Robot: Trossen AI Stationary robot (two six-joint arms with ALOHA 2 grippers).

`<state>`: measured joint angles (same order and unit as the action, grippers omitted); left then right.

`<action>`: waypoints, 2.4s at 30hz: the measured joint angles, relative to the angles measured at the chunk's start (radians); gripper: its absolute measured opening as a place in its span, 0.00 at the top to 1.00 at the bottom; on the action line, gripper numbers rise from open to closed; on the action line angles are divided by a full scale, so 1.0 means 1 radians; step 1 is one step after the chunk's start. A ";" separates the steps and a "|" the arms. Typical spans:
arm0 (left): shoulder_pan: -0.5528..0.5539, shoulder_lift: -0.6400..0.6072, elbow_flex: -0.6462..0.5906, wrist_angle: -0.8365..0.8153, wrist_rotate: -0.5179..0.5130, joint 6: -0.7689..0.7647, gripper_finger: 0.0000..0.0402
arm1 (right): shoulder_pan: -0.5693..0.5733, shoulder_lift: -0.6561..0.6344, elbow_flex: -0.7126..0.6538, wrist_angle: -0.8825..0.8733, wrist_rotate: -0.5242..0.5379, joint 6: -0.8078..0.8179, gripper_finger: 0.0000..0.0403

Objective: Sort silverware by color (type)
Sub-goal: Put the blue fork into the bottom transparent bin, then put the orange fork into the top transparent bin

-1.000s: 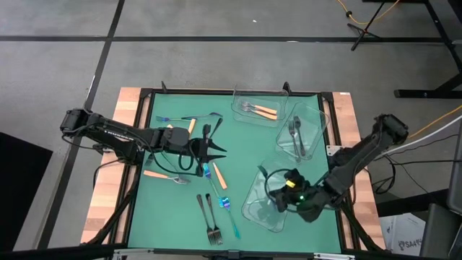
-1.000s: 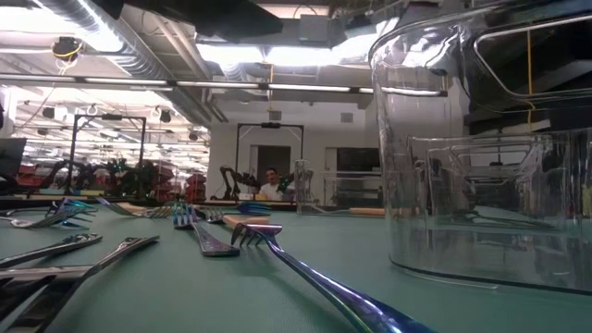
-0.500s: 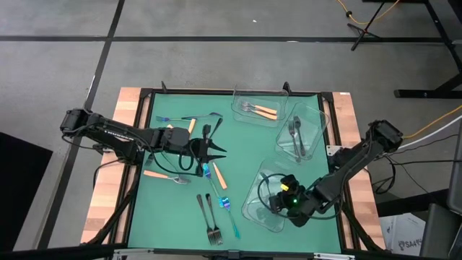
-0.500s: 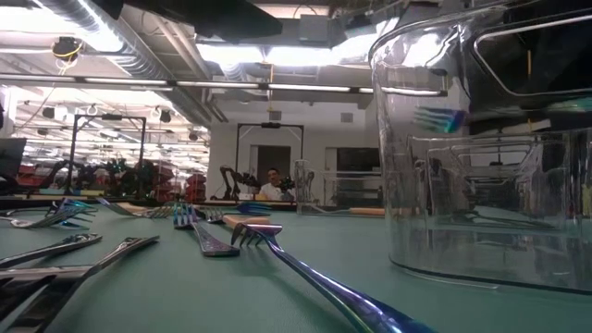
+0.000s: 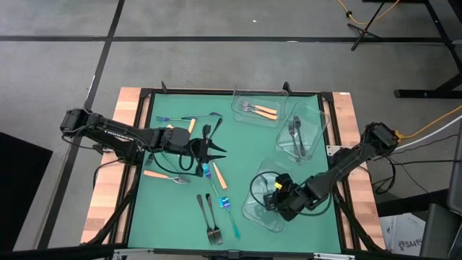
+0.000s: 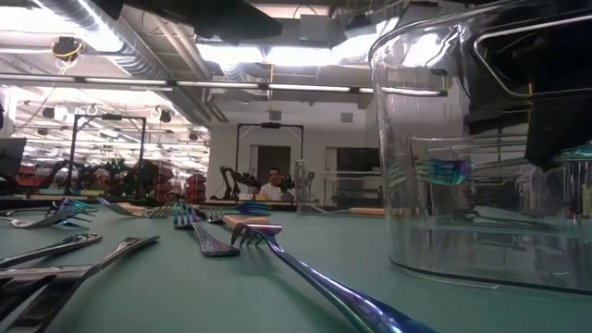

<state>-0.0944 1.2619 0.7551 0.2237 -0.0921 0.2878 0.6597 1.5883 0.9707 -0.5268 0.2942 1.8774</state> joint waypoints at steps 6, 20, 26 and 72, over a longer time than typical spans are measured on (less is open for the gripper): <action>0.000 0.000 0.000 0.000 0.000 0.000 0.82 | -0.007 0.000 0.000 -0.003 -0.001 0.000 1.00; 0.000 0.000 0.000 0.000 0.000 0.000 0.82 | -0.006 0.000 0.000 -0.007 -0.020 -0.002 0.84; 0.000 0.000 0.000 0.000 0.000 0.000 0.82 | -0.006 0.000 0.000 -0.018 -0.018 -0.002 0.76; 0.034 0.000 0.000 -0.163 -0.281 -0.257 0.82 | -0.188 -0.385 0.000 -0.052 0.183 -0.744 0.77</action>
<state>-0.0608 1.2619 0.7554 0.0609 -0.3736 0.0311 0.4720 1.2037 0.9707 -0.5785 0.4773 1.1337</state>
